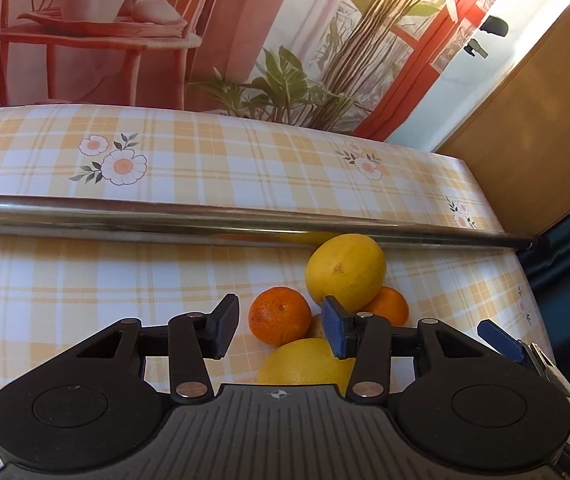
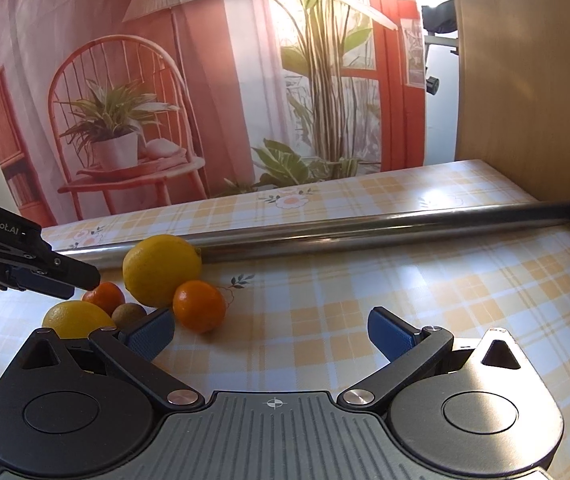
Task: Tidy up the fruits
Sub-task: 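Close the left tool on a mandarin while the right tool approaches an orange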
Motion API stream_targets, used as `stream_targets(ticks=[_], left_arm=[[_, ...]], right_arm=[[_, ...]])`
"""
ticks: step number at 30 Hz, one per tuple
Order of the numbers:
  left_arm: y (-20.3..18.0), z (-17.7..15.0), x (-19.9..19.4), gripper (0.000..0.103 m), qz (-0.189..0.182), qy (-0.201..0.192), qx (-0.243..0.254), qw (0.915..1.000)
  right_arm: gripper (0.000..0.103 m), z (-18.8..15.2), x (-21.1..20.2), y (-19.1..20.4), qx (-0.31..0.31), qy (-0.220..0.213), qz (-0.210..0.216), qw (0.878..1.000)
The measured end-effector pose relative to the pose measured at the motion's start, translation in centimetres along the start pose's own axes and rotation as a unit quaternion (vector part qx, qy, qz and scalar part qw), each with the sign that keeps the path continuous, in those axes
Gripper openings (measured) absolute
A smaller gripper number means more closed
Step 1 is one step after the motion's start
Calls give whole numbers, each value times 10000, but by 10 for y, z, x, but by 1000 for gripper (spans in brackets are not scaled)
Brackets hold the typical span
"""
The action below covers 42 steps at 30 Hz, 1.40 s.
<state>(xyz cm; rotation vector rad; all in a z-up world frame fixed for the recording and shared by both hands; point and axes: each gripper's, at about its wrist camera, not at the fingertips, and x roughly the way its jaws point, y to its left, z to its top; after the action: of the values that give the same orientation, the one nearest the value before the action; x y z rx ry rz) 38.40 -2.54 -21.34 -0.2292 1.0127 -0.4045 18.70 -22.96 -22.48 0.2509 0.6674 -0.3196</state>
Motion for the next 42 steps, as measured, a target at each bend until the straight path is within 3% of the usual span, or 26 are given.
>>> stream_targets(ticks=[11,12,14,20,28,32,36,42], left_arm=[[4,1,20,47,-142,181,18,9997],[4,2,21,41,-128,180,16,9998],[6,3,20,40,-110,192,-143,9997],[7,-6,2,40,94,-52,9,9999],[16,-12,-38,40,388,-591,-237,9972],[15,-19,-59,40,570,-879,-243,9942],[14,-29,-75,40,661,-1044,-155,9922],[4,-46,-93,40,762,-1341,151,9879]], right_arm=[[102,-5,8,-6,223,70,66,9997],[102,-6,9,-6,231,105,65,9997],[102,-6,9,-6,255,140,52,9996],[102,-6,11,-6,293,165,79,9994],[101,1,17,1,-92,129,308,9994],[89,11,28,16,-588,72,458,9972],[65,15,37,28,-818,44,607,9948],[40,8,45,27,-623,152,792,9948]])
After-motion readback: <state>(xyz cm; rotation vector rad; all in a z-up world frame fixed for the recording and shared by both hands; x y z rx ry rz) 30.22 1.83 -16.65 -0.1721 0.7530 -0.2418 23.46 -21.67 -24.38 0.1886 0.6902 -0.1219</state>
